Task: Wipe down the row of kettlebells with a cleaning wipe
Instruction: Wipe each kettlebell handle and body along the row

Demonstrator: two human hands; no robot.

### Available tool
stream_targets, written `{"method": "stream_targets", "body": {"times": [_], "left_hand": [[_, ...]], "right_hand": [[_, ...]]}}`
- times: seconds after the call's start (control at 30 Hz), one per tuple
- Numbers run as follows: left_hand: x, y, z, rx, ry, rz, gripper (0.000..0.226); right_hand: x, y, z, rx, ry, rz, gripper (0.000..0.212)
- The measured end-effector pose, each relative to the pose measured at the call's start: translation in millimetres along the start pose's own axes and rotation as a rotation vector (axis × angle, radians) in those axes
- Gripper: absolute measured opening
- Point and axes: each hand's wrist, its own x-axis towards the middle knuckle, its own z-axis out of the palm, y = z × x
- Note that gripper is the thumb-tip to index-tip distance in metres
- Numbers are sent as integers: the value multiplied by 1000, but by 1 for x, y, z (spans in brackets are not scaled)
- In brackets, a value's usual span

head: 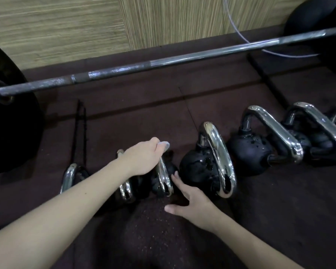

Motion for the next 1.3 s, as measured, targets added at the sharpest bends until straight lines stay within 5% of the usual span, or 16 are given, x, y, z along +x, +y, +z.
{"method": "stream_targets", "body": {"times": [0.13, 0.27, 0.43, 0.67, 0.87, 1.03, 1.17, 1.3], "left_hand": [[-2, -3, 30, -58, 157, 97, 40], [-44, -15, 57, 220, 245, 326, 59], [-79, -14, 85, 500, 268, 428, 60], [-47, -25, 36, 517, 209, 480, 64], [-16, -10, -5, 236, 122, 284, 62], [1, 29, -24, -190, 315, 165, 41], [5, 71, -26, -428, 370, 133, 37], [-7, 103, -10, -454, 312, 254, 36]], "right_hand": [[0, 0, 0, 12, -1, -5, 104], [0, -1, 1, -15, 38, -31, 105], [-2, -7, 0, -58, 45, -60, 82], [-6, -9, -5, -132, -7, -47, 104], [-35, -10, -28, -198, -64, 28, 87], [-75, -1, -89, -226, -60, 98, 44], [-75, 4, -131, -315, 245, 25, 57], [-59, 4, -148, -325, 270, -152, 101]]}}
